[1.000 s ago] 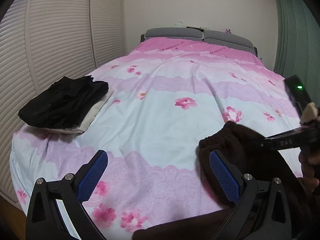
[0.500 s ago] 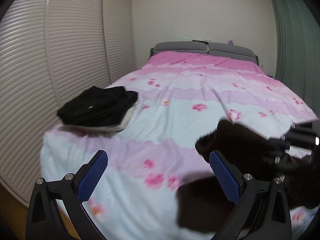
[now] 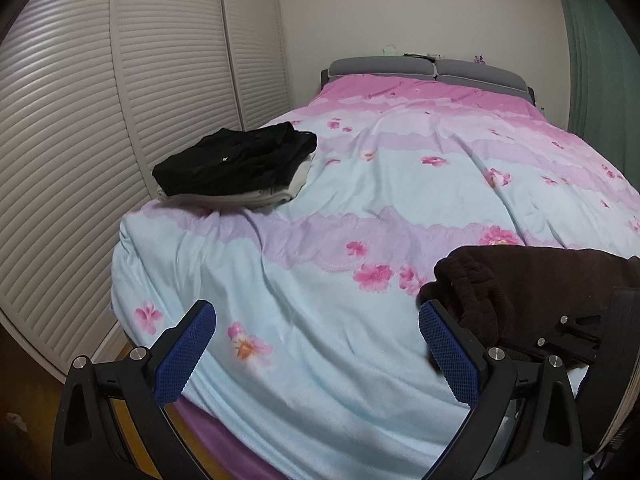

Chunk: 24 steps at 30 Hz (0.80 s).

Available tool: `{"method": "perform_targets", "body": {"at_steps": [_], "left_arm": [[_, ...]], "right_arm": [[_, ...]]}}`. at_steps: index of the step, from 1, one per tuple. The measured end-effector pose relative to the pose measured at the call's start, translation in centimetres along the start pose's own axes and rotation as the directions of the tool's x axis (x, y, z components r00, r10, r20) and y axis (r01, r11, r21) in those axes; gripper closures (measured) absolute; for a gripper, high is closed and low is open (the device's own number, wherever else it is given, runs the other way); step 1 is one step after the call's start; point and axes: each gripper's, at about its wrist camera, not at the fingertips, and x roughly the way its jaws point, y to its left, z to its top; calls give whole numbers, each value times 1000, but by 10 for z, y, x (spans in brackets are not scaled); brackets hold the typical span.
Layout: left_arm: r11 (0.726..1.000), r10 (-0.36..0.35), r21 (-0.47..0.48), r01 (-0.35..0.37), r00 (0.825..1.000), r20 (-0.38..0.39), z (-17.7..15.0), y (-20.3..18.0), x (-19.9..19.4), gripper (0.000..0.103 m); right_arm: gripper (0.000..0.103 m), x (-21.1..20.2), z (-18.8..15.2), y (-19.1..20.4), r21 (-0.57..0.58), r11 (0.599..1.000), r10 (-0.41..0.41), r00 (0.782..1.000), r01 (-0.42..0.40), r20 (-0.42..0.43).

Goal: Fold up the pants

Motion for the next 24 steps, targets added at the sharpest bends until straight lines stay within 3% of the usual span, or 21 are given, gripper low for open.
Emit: {"method": "perform_targets", "body": {"at_steps": [7, 11, 12, 15, 18, 19, 21, 24], "left_arm": [[1000, -21, -10, 21, 1000, 0, -2, -2, -5, 0], [998, -65, 9, 65, 998, 8, 0, -20, -13, 0], [997, -71, 13, 71, 997, 13, 1, -25, -14, 0], [991, -136, 17, 136, 990, 31, 6, -49, -18, 0], [979, -201, 40, 199, 978, 48, 10, -78, -18, 0], [976, -214, 48, 212, 975, 55, 11, -85, -18, 0], [963, -264, 78, 259, 962, 72, 10, -111, -16, 0], [946, -308, 130, 297, 949, 73, 6, -140, -10, 0]], "right_arm": [[83, -7, -4, 2, 80, 997, -16, 1000, 16, 2], [48, -40, -8, -9, 172, 985, -34, 998, 23, 60], [43, -48, -10, -12, 198, 980, -46, 996, 30, 75], [43, -81, -24, -29, 304, 951, -94, 990, 56, 109], [44, -114, -51, -55, 473, 877, -152, 982, 83, 109], [45, -125, -65, -66, 547, 833, -162, 982, 83, 98], [59, -137, -89, -83, 649, 755, -186, 980, 98, 67], [65, -146, -130, -105, 760, 629, -225, 974, 162, -21]]}}
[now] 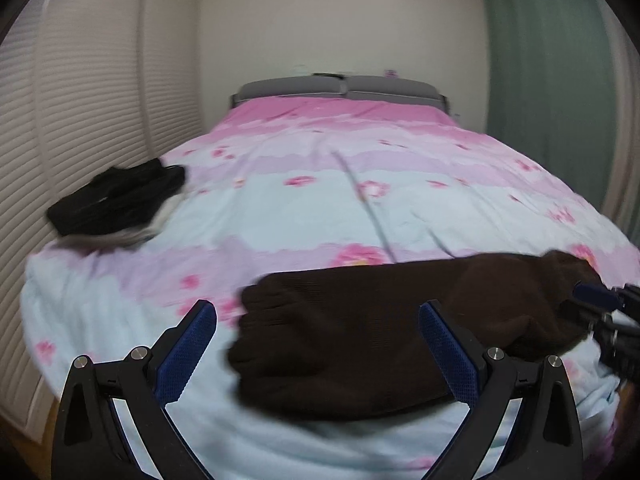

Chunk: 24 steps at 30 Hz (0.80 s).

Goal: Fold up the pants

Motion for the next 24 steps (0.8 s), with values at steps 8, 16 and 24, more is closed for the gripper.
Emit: {"method": "perform_targets", "body": {"at_steps": [8, 16, 24], "left_arm": [[999, 53, -9, -54, 997, -57, -18, -1, 22, 0], [991, 126, -39, -129, 990, -60, -30, 7, 25, 0], [979, 198, -27, -200, 977, -76, -33, -4, 33, 0]], "right_arm": [[65, -5, -42, -107, 393, 903, -136, 983, 174, -124], [54, -9, -80, -153, 598, 753, -203, 961, 274, -186], [51, -13, -87, -186, 684, 671, -253, 955, 287, -152]]}}
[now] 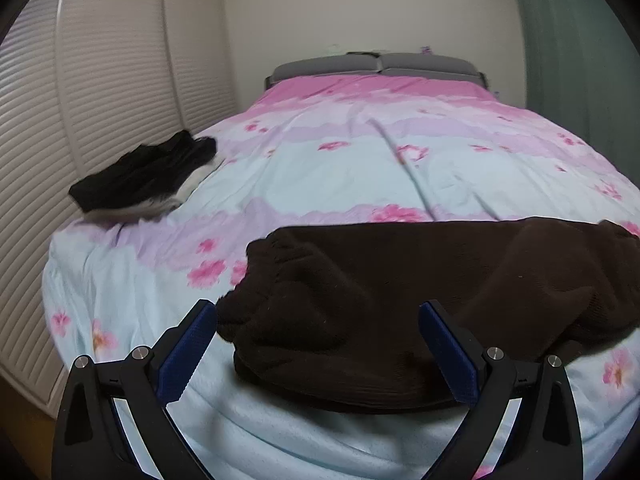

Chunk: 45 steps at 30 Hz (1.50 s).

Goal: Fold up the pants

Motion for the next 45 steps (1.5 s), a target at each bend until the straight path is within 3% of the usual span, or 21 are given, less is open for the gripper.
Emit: {"method": "perform_targets", "body": {"at_steps": [5, 7, 9, 15, 16, 19, 22, 25, 28, 29, 32, 33, 36, 39, 42, 45], "left_arm": [[995, 14, -96, -20, 998, -58, -6, 8, 13, 0], [994, 13, -111, -21, 997, -71, -7, 8, 16, 0], [993, 16, -117, -24, 998, -69, -6, 7, 15, 0], [994, 18, -110, -22, 999, -36, -1, -4, 10, 0], [994, 25, -103, -29, 999, -41, -3, -5, 13, 0], [993, 31, -113, -39, 997, -75, -8, -2, 19, 0], [992, 32, -116, -43, 995, -97, -12, 2, 24, 0], [990, 31, -134, -46, 994, -108, -13, 7, 26, 0], [989, 50, -134, -64, 993, -103, -12, 10, 22, 0], [989, 55, -131, -68, 994, -97, -12, 11, 20, 0], [988, 75, -133, -82, 996, -58, -9, 19, 6, 0], [987, 79, -140, -84, 996, -44, -8, 23, 0, 0], [981, 96, -168, -98, 995, -16, -5, 36, -12, 0], [959, 161, -242, -150, 987, 27, -6, 51, -24, 0], [934, 196, -315, -170, 979, 50, -11, 62, -31, 0], [931, 183, -326, -164, 983, 27, -14, 62, -24, 0]], "right_arm": [[51, 24, 2, 0, 60, 998, 21, 998, -17, -56], [68, 26, -1, 2, 74, 996, 48, 998, -44, -49], [84, 23, -1, 6, 44, 998, 49, 999, -49, -14], [88, -11, 27, 26, -120, 993, 13, 981, 11, 193], [88, -8, 30, 29, -141, 990, 4, 982, 23, 188], [88, 22, 28, 21, -127, 991, -32, 998, 40, 62], [86, 36, 13, 12, -111, 992, -54, 999, 53, -1], [79, 37, 5, 12, -124, 990, -74, 997, 72, -7], [60, 32, 4, 17, -144, 985, -95, 995, 94, 0], [52, 29, 4, 16, -145, 984, -101, 995, 101, 6], [50, 4, -1, 19, -148, 981, -119, 990, 130, 76], [45, -9, -3, 22, -154, 979, -113, 987, 130, 113], [32, -34, -3, 43, -226, 970, -44, 982, 86, 185], [32, -36, 5, 82, -359, 930, 129, 984, -77, 121], [32, -24, 15, 133, -473, 831, 319, 947, -294, -29], [32, -7, 20, 193, -560, 686, 431, 879, -464, -201]]}}
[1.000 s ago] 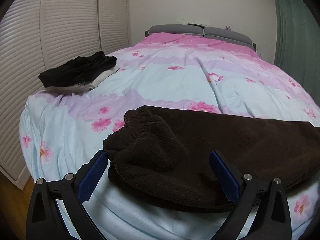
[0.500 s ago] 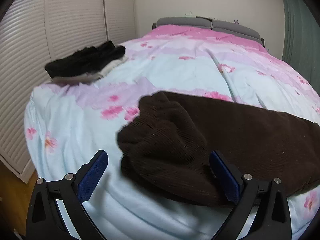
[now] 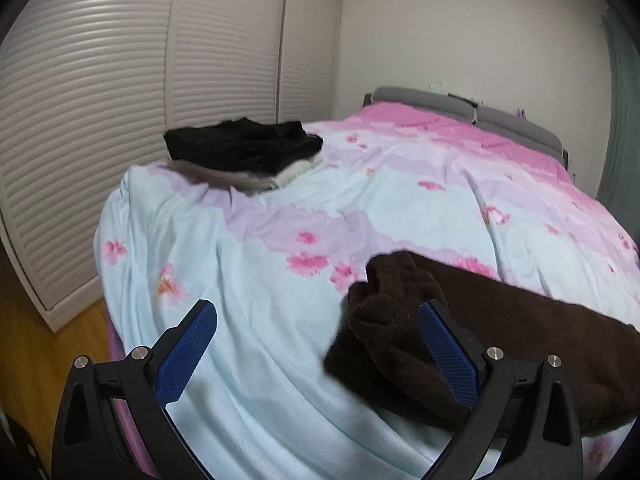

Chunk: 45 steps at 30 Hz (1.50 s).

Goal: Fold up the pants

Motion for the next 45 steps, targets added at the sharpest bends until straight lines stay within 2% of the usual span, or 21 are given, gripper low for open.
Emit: {"method": "perform_targets", "body": {"at_steps": [3, 6, 7, 12, 14, 15, 17, 20, 22, 24, 25, 26, 27, 29, 34, 37, 39, 41, 42, 43, 45], "left_arm": [[1000, -23, -19, 23, 999, -39, -3, -4, 12, 6], [998, -56, -39, 53, 997, -58, -4, -9, 20, 16], [997, -69, -45, 66, 996, -63, -4, -11, 22, 22], [994, -90, -69, 83, 992, -93, -6, -13, 33, 26], [992, -103, -82, 93, 988, -114, -8, -12, 39, 33], [990, -118, -89, 107, 984, -133, -10, -12, 42, 43], [986, -151, -100, 136, 975, -161, -12, -13, 48, 59], [986, -150, -101, 134, 974, -170, -15, -15, 50, 61], [985, -153, -109, 135, 972, -177, -16, -14, 52, 67], [983, -159, -118, 140, 972, -175, -18, -12, 51, 71], [982, -162, -121, 142, 971, -174, -18, -12, 50, 74], [981, -165, -127, 144, 971, -173, -18, -10, 49, 75], [980, -166, -141, 143, 972, -169, -17, -7, 46, 75], [977, -165, -160, 139, 974, -158, -14, -3, 40, 76], [982, -139, -153, 113, 976, -171, -15, -2, 39, 75], [989, -108, -120, 83, 971, -215, -25, -4, 49, 73], [989, -103, -126, 76, 969, -223, -24, -2, 52, 72], [991, -85, -123, 60, 974, -209, -21, -1, 48, 60], [992, -60, -122, 37, 979, -195, -18, 1, 43, 42], [991, -51, -128, 28, 982, -182, -18, 3, 39, 33], [989, -61, -145, 41, 989, -135, -13, 9, 25, 31]], "right_arm": [[32, 47, 34, 39, -161, 966, 188, 976, -204, -109], [32, 91, 55, 81, -317, 879, 288, 926, -356, -244], [32, 107, 58, 96, -361, 840, 305, 902, -406, -305], [33, 176, 58, 145, -482, 649, 300, 780, -589, -549], [34, 196, 54, 151, -506, 598, 280, 753, -622, -595], [34, 204, 50, 159, -499, 575, 283, 730, -649, -622], [38, 220, 46, 167, -463, 542, 290, 674, -701, -679], [45, 241, 39, 178, -414, 508, 266, 594, -755, -759], [46, 251, 31, 179, -392, 500, 237, 557, -772, -796], [76, 261, 27, 179, -352, 506, 235, 518, -788, -822], [82, 262, 23, 178, -343, 505, 227, 506, -792, -833], [89, 266, 20, 182, -369, 502, 207, 524, -782, -826], [91, 263, 17, 183, -395, 495, 199, 544, -774, -815], [92, 258, 18, 186, -399, 499, 225, 560, -769, -797], [93, 240, 28, 199, -458, 459, 253, 606, -761, -754], [92, 253, 18, 203, -468, 466, 215, 609, -751, -763], [84, 263, 6, 206, -483, 473, 182, 618, -737, -764], [78, 267, -2, 207, -502, 477, 174, 638, -721, -750], [75, 266, -1, 206, -504, 483, 181, 645, -715, -742], [73, 265, 2, 204, -503, 499, 187, 655, -706, -732], [69, 259, 12, 197, -494, 540, 205, 676, -681, -708]]}}
